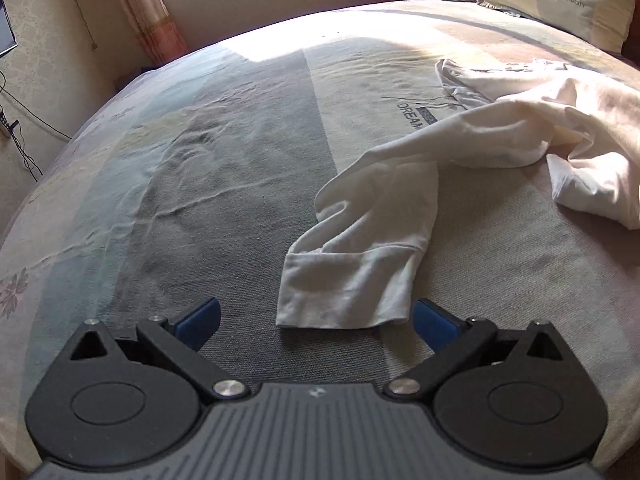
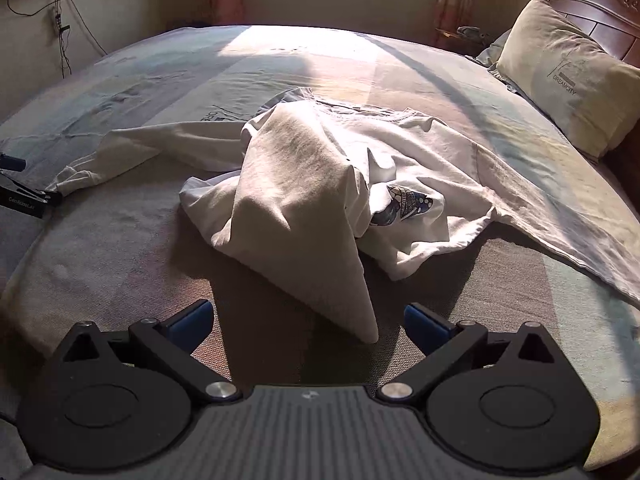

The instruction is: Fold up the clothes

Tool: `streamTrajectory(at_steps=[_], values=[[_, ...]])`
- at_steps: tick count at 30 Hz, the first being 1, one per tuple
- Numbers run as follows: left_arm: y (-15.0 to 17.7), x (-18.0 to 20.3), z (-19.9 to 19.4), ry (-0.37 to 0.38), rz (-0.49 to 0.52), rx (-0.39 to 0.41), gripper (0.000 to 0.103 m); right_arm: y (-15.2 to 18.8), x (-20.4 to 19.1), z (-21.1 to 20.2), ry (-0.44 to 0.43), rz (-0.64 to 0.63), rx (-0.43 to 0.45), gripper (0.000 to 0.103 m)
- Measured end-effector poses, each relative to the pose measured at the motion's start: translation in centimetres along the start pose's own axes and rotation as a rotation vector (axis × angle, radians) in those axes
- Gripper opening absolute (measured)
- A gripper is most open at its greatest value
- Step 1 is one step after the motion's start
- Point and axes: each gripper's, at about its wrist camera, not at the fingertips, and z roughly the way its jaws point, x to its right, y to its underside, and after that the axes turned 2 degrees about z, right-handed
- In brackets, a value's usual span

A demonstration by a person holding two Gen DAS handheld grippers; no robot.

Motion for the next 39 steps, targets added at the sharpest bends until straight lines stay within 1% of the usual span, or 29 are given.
streamTrajectory(at_steps=[3,4,6,8,11,12,15,16,18,19,20,22,23,25,27,28,30,33,36,39], values=[[0.5,-1.2,0.1,0.269,-0.247,-0.011,0.102,-0.1,-0.1,-0.2,-0.006,0.001,0.006,0.103],[0.9,-1.7,0.7,0.342,-0.330,-0.026,0.102,-0.1,-0.1,-0.3,-0.009,0.002,0.008,0.103],[1.9,-2.5,2.0,0.428,-0.460,-0.056,0.102,-0.1,-0.1,-0.5,-0.015,0.002,0.012,0.103],[3.0,-3.1,2.8,0.468,-0.550,-0.051,0.102,-0.1,0.0,-0.7,-0.016,0.003,0.016,0.103],[3.7,-3.9,3.2,0.534,-0.575,0.002,0.102,-0.1,0.2,-0.8,-0.017,0.012,0.017,0.103],[3.9,-4.1,3.3,0.555,-0.582,0.017,0.102,0.0,0.3,-0.7,-0.018,0.017,0.015,0.103],[4.1,-4.8,3.8,0.614,-0.596,0.017,0.102,0.0,0.5,-0.5,-0.027,0.034,0.005,0.103],[4.0,-5.2,4.0,0.634,-0.609,0.006,0.102,0.1,0.5,-0.4,-0.030,0.035,0.001,0.103],[3.8,-6.0,4.3,0.660,-0.666,-0.027,0.102,0.1,0.4,-0.3,-0.031,0.032,-0.003,0.103],[3.5,-6.5,4.2,0.648,-0.700,-0.037,0.102,0.1,0.3,-0.3,-0.030,0.028,-0.003,0.103],[3.2,-6.9,3.9,0.616,-0.706,-0.023,0.101,0.1,0.3,-0.3,-0.030,0.025,-0.003,0.103],[2.4,-7.7,3.0,0.538,-0.662,0.039,0.101,0.1,0.3,-0.4,-0.028,0.021,-0.001,0.103],[2.0,-8.2,3.1,0.503,-0.657,0.052,0.101,0.2,0.3,-0.3,-0.027,0.026,-0.003,0.103],[1.5,-9.3,4.0,0.471,-0.680,0.053,0.101,0.2,0.5,-0.1,-0.026,0.037,-0.010,0.103],[1.4,-10.0,5.6,0.474,-0.714,0.045,0.101,0.2,0.7,0.0,-0.026,0.048,-0.017,0.103],[1.4,-10.0,6.4,0.487,-0.722,0.041,0.101,0.2,0.7,0.2,-0.025,0.052,-0.023,0.103],[1.5,-10.1,6.9,0.525,-0.752,0.068,0.102,0.2,0.5,0.2,-0.021,0.044,-0.023,0.103],[2.1,-10.1,7.4,0.679,-0.818,0.053,0.102,0.2,0.2,0.1,-0.015,0.032,-0.023,0.103],[3.3,-9.6,7.1,0.748,-0.819,0.044,0.102,0.2,0.0,0.0,-0.008,0.019,-0.022,0.103],[4.4,-9.3,6.7,0.828,-0.841,0.041,0.102,0.2,-0.3,0.2,-0.016,0.020,-0.034,0.103]])
